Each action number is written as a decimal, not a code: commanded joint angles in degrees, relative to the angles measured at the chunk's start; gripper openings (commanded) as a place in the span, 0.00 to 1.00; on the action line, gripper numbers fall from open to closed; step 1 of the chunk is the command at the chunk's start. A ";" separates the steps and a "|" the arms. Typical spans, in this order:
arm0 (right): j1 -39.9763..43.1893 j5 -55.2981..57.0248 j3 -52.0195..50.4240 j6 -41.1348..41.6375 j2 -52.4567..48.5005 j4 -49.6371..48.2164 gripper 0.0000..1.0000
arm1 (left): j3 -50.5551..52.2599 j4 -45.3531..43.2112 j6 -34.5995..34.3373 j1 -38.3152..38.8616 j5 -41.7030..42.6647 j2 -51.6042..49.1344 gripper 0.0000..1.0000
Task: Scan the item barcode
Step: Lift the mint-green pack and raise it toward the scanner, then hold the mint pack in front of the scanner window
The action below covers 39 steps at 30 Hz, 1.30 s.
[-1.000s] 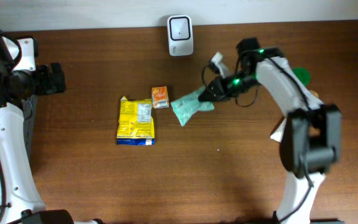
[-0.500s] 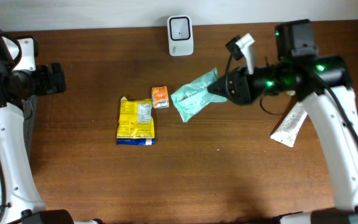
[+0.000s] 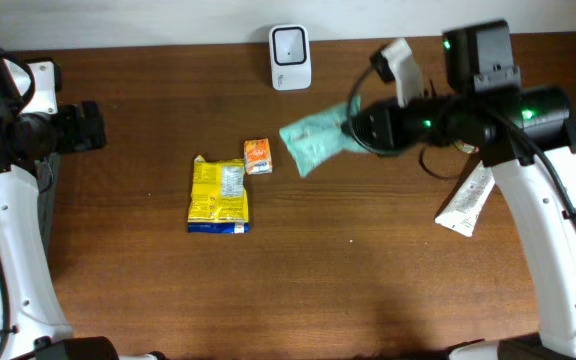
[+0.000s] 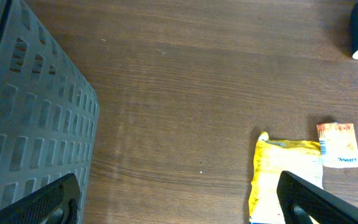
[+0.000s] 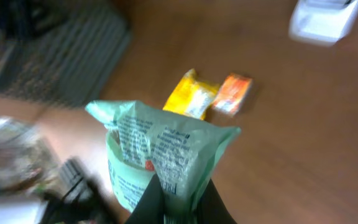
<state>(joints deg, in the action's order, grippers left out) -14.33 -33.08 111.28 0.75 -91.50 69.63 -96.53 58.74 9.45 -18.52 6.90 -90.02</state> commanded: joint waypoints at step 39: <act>-13.79 69.79 20.98 -63.32 -52.26 -61.77 0.04 | -0.24 -0.09 0.94 -0.31 0.42 -0.39 0.99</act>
<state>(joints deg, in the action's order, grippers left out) -27.94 35.16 132.11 -62.22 -143.11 8.49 -96.53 58.74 9.45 -18.52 6.90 -90.02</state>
